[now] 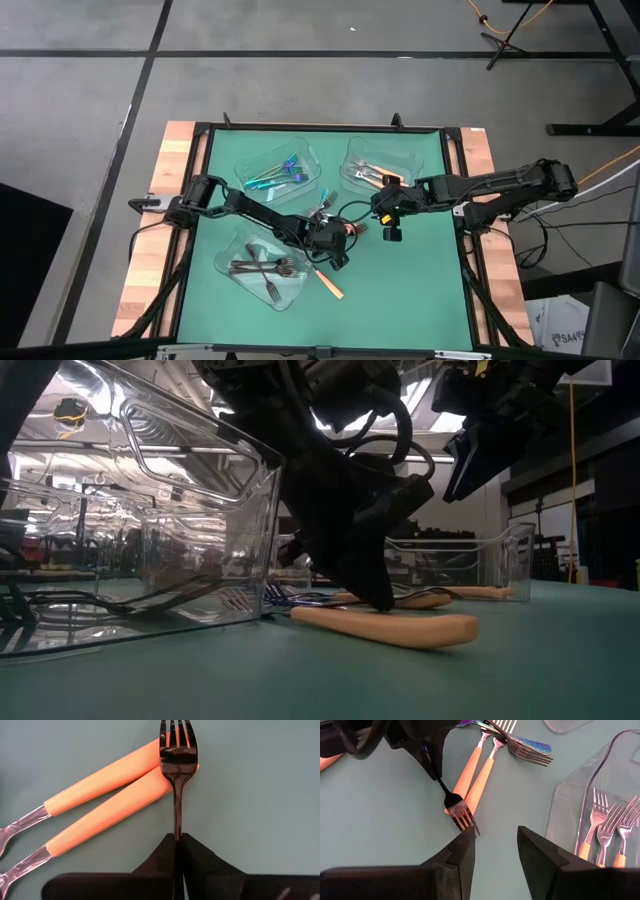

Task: Sort silverware by color (type)
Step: Put the black fork into the bottom transparent bin

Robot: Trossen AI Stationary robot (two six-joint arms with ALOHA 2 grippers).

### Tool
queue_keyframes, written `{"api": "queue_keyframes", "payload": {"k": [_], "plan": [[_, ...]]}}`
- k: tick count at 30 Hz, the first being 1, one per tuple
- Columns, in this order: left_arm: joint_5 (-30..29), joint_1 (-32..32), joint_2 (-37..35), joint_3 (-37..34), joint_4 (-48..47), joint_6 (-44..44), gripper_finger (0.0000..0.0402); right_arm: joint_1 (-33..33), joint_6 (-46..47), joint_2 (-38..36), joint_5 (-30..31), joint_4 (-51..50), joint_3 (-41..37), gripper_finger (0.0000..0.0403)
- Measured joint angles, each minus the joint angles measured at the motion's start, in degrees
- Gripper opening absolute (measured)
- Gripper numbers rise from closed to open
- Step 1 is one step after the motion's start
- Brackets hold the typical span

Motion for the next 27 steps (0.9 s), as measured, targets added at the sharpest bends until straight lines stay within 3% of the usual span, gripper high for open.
{"api": "queue_keyframes", "payload": {"k": [14, 22, 27], "plan": [[0.69, -0.49, -4.74, -0.11, -1.05, 0.13, 0.0009, 0.0, -0.02, -0.64, -0.01, -4.2, 0.0, 0.0136], [1.14, -0.46, -10.79, -0.04, -4.14, 6.51, 0.001, 0.04, 0.0, -6.39, 0.0, -7.01, 0.0, 0.0136], [2.45, -0.46, -15.76, -0.04, -11.18, 10.04, 0.001, 0.02, 0.0, -10.25, 0.0, -7.74, -0.02, 0.0136]]}}
